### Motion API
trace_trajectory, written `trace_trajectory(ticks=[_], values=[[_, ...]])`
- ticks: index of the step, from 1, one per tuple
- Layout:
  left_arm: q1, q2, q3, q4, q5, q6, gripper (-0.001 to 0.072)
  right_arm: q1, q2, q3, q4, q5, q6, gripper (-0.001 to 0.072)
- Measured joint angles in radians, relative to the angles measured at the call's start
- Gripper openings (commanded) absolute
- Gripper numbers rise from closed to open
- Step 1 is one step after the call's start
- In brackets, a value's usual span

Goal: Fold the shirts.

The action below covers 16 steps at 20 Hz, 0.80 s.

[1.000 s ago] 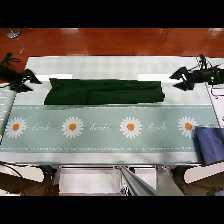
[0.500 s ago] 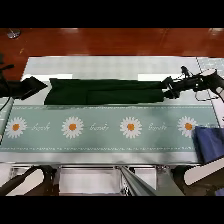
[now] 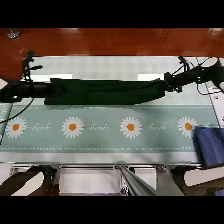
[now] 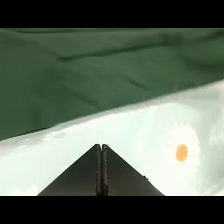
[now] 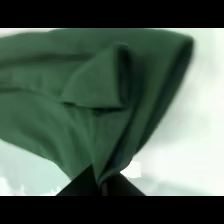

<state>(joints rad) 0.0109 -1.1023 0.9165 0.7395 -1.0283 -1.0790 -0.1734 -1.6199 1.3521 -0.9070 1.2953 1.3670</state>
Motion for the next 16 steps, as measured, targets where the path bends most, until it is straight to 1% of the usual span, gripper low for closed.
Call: trace_trajectory(ticks=[2,3,4,6,9,13,16], values=[[-0.113,-0.035,0.025,0.012,0.052,-0.001,0.0018,0.003,0.161,-0.102,-0.05,-0.007,0.001,0.0025],[-0.177,-0.061,0.042,0.035,0.091,-0.02,0.0018,0.005,0.254,-0.164,-0.069,-0.018,0.002,0.0025],[-0.236,-0.091,0.063,0.061,0.125,-0.048,0.0018,0.005,0.345,-0.222,-0.079,-0.023,0.006,0.0025],[-0.354,-0.169,0.125,0.114,0.193,-0.129,0.0018,0.007,0.541,-0.338,-0.098,-0.026,0.027,0.0025],[-0.51,-0.312,0.25,0.156,0.247,-0.227,0.0018,0.007,0.781,-0.444,-0.117,0.002,0.091,0.0025],[-0.659,-0.509,0.401,0.172,0.232,-0.354,0.0019,0.007,0.99,-0.495,-0.126,0.043,0.166,0.0025],[-0.741,-0.615,0.465,0.145,0.18,-0.402,0.0019,0.007,1.054,-0.507,-0.125,0.063,0.198,0.0025]])
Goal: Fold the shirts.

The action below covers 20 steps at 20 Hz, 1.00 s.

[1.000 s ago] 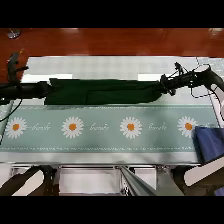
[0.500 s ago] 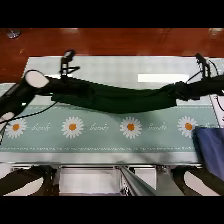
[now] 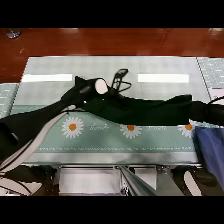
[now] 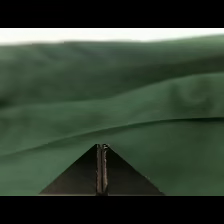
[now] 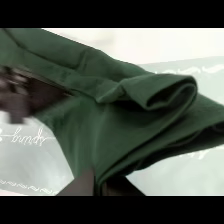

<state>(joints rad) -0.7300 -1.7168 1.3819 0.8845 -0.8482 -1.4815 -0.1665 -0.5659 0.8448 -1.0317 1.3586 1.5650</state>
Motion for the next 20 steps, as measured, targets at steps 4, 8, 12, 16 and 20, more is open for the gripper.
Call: trace_trajectory(ticks=[4,8,12,16,20], values=[[-0.101,-0.083,0.035,-0.071,-0.046,-0.013,0.002,0.0,0.027,-0.005,0.022,-0.019,0.016,0.0026],[-0.094,-0.121,0.123,-0.14,-0.155,0.024,0.002,0.0,0.034,-0.006,0.043,-0.044,0.021,0.0026],[0.069,-0.09,0.249,-0.168,-0.264,0.041,0.002,0.008,0.034,-0.006,0.057,-0.055,0.022,0.0026],[0.343,0.021,0.301,-0.176,-0.352,0.025,0.002,0.101,-0.039,0.006,0.104,-0.084,0.022,0.0026],[0.627,0.208,0.304,-0.179,-0.436,0.043,0.002,0.279,-0.244,0.126,0.123,-0.16,0.021,0.0026]])
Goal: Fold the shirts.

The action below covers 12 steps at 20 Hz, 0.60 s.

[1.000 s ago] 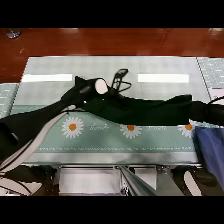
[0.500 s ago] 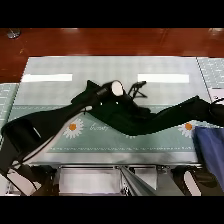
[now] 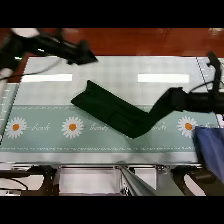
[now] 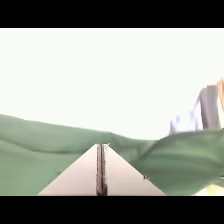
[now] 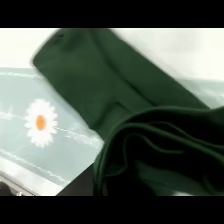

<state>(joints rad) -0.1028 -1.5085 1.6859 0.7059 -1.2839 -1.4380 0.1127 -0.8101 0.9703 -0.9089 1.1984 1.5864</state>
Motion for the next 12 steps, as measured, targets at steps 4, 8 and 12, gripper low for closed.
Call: trace_trajectory(ticks=[4,8,12], values=[[0.171,0.285,-0.178,-0.029,0.002,0.084,0.0021,0.187,-0.313,0.227,0.008,-0.105,-0.003,0.0026],[0.204,0.62,-0.554,-0.044,0.081,0.149,0.0021,0.326,-0.661,0.512,0.013,-0.153,0.003,0.0026],[0.211,0.878,-0.91,-0.049,0.121,0.167,0.002,0.402,-0.942,0.761,0.015,-0.164,0.034,0.0026]])
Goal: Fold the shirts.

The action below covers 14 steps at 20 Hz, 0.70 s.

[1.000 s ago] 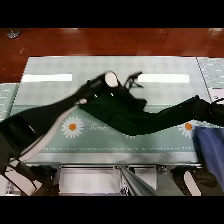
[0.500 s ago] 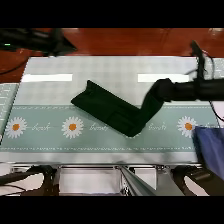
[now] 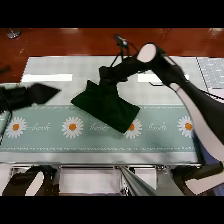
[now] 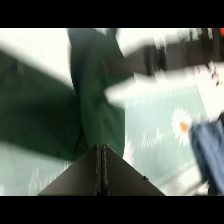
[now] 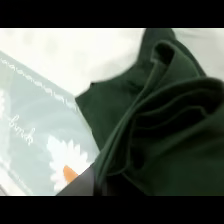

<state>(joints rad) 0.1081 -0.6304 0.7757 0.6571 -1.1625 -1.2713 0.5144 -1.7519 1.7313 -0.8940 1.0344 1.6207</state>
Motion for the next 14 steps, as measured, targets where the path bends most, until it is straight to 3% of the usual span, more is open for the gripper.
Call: trace_trajectory(ticks=[6,7,8,9,14], values=[[0.003,0.111,-0.218,-0.005,0.047,0.003,0.0021,0.035,-0.216,0.192,0.02,-0.009,0.06,0.0027],[0.003,0.111,-0.23,-0.003,0.069,0.003,0.0021,0.042,-0.232,0.203,0.032,-0.014,0.066,0.0211],[0.003,0.109,-0.237,-0.004,0.095,0.003,0.0021,0.052,-0.245,0.212,0.049,-0.023,0.068,0.0589],[0.003,0.103,-0.243,-0.005,0.122,0.003,0.0021,0.061,-0.256,0.217,0.068,-0.032,0.059,0.0629],[0.003,0.046,-0.255,-0.004,0.192,0.003,0.0021,0.026,-0.238,0.23,0.149,0.061,-0.003,0.0629]])
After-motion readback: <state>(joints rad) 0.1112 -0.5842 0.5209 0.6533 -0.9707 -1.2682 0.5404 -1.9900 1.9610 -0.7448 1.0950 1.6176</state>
